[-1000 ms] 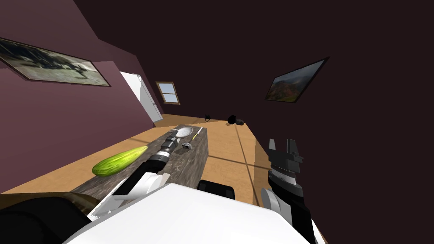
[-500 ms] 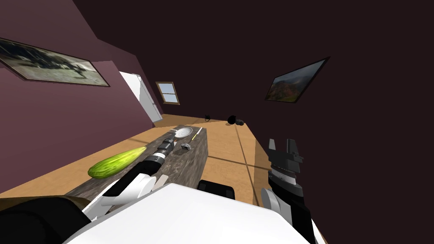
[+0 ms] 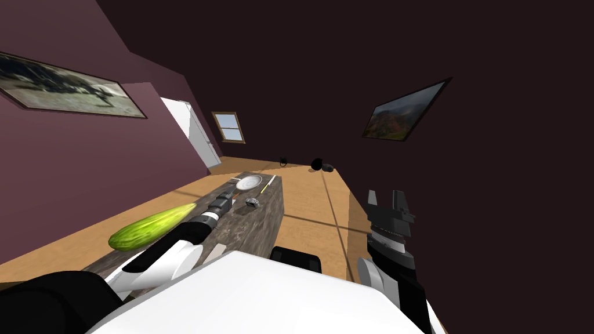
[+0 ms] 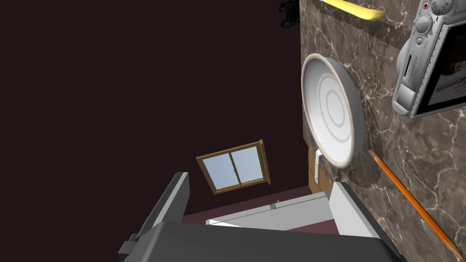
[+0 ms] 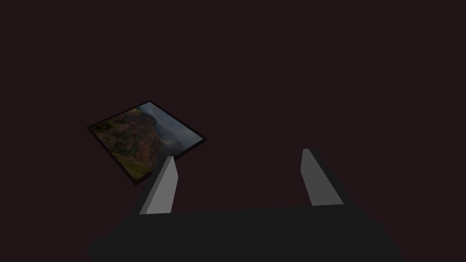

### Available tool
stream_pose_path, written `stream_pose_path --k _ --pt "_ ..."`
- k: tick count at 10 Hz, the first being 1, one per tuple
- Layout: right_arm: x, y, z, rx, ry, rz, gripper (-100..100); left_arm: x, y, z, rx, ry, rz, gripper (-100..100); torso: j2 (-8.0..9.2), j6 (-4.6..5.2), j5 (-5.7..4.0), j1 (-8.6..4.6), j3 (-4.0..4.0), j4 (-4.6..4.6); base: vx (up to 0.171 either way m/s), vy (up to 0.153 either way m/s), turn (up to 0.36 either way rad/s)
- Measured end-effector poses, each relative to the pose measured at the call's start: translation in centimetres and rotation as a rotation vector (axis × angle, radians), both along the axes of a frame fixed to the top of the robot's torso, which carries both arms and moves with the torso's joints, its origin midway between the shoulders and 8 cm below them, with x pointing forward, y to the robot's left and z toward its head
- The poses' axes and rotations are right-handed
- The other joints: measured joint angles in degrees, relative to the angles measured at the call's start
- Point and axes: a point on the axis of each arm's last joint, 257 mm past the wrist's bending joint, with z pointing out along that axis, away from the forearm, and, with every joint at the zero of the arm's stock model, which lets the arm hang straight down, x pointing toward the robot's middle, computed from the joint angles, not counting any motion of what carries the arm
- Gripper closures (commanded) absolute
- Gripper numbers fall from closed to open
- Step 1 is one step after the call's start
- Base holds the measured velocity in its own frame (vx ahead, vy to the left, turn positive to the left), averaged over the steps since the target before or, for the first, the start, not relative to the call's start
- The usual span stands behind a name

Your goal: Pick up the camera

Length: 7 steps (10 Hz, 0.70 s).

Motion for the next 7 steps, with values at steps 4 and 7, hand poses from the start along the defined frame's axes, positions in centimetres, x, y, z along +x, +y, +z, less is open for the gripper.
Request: stream_pose_path --k 4,7 --pt "0.0 0.0 0.0 0.000 0.000 0.000 0 -2.0 1.9 -2.1 -0.018 0.122 0.039 -100 -0.04 0.00 0.01 0.03 -0.02 -0.01 0.051 -0.003 -0.017" --pt "0.0 0.0 0.0 0.000 0.000 0.000 0 -3.6 2.8 -3.9 -0.038 0.211 0.065 -100 -0.06 0.00 0.01 0.03 -0.04 -0.02 0.068 -0.002 -0.022"
